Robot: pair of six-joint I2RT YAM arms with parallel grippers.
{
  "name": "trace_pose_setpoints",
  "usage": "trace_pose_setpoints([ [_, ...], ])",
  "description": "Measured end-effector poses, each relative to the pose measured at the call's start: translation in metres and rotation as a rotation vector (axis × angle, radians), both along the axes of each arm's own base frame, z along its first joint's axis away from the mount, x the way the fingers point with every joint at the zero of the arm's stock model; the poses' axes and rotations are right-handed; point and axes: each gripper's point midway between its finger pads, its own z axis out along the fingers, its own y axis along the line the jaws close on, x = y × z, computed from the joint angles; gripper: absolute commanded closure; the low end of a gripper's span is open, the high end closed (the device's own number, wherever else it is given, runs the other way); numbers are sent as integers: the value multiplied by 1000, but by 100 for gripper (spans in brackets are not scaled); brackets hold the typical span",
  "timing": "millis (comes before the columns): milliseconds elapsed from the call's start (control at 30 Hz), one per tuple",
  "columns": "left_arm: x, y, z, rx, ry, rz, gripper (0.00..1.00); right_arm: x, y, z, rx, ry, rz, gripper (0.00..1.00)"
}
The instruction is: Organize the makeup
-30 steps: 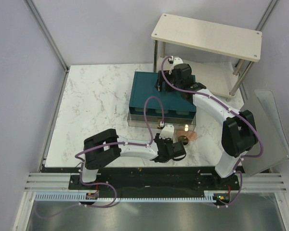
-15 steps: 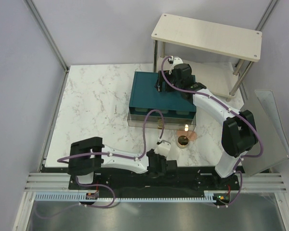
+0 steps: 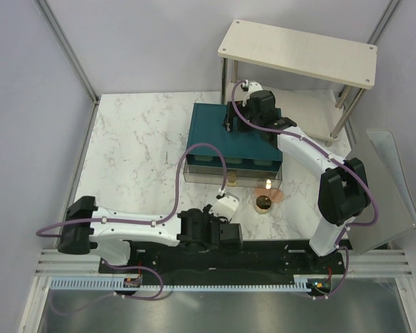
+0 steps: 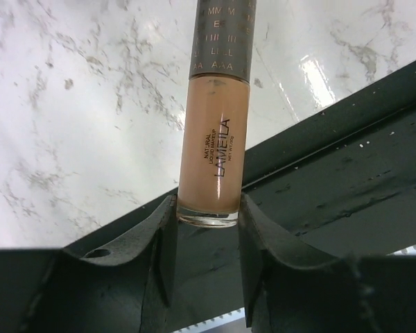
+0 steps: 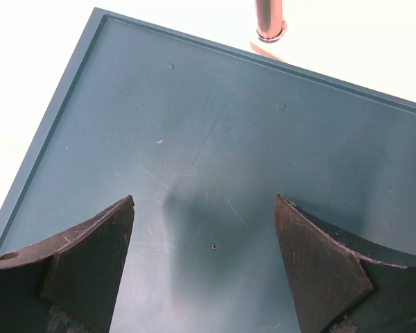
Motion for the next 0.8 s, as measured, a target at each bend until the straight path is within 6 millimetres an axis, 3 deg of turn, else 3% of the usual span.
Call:
trace_pose_setpoints([
  [367,26,-12,93,-122,-180,-128,98,1,1,1,-8,15,5,10],
  [533,49,-11,103,-104,-227,-121,98,1,2,1,-10,21,7,10],
  [800,120,1,113,-135,-254,-32,98,3,3,0,-11,25,9,10],
])
